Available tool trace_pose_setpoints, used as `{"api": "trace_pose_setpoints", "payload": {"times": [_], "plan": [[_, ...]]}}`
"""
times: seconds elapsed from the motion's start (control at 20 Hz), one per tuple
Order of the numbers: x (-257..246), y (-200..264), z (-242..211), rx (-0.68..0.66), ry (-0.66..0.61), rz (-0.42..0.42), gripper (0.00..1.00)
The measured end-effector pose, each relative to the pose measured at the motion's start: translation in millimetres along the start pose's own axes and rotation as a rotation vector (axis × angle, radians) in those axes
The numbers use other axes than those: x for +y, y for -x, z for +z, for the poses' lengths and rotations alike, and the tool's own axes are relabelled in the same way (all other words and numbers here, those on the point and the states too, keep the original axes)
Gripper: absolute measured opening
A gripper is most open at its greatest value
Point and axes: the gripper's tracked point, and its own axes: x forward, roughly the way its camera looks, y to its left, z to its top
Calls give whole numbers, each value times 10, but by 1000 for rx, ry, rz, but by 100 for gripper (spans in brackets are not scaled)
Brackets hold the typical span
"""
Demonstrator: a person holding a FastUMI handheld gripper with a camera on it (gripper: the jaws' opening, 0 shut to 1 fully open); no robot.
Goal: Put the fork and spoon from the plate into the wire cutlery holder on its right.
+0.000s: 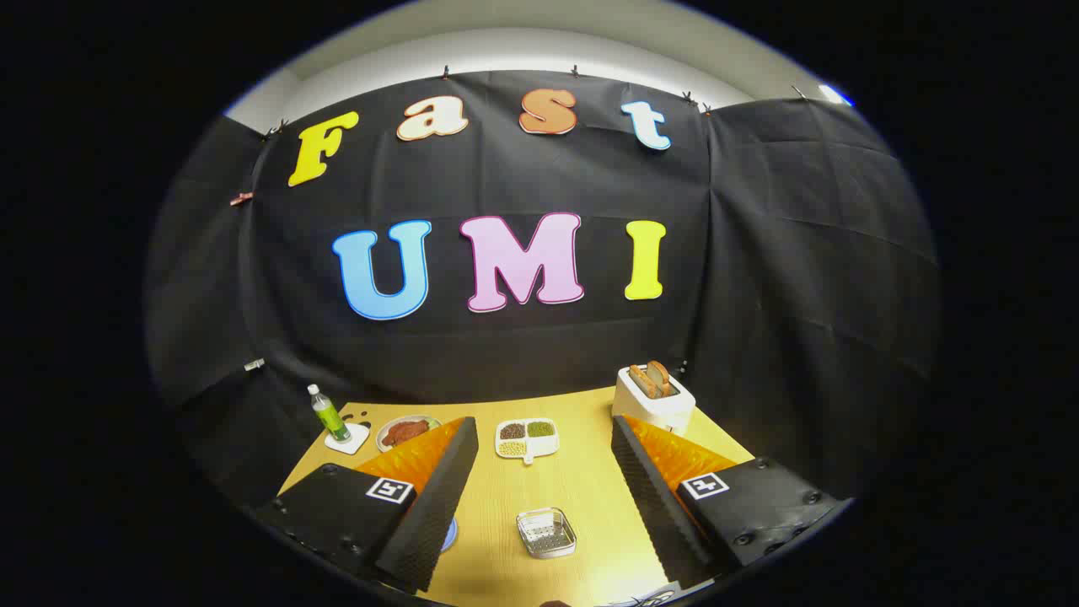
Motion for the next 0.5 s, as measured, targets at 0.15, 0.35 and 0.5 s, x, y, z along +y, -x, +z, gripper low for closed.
{"api": "trace_pose_setpoints", "payload": {"times": [0.15,0.35,0.5], "plan": [[-59,-43,15,-13,-3,13,99],[-49,-45,3,-7,10,51,99],[-25,-55,-42,-5,9,54,99]]}}
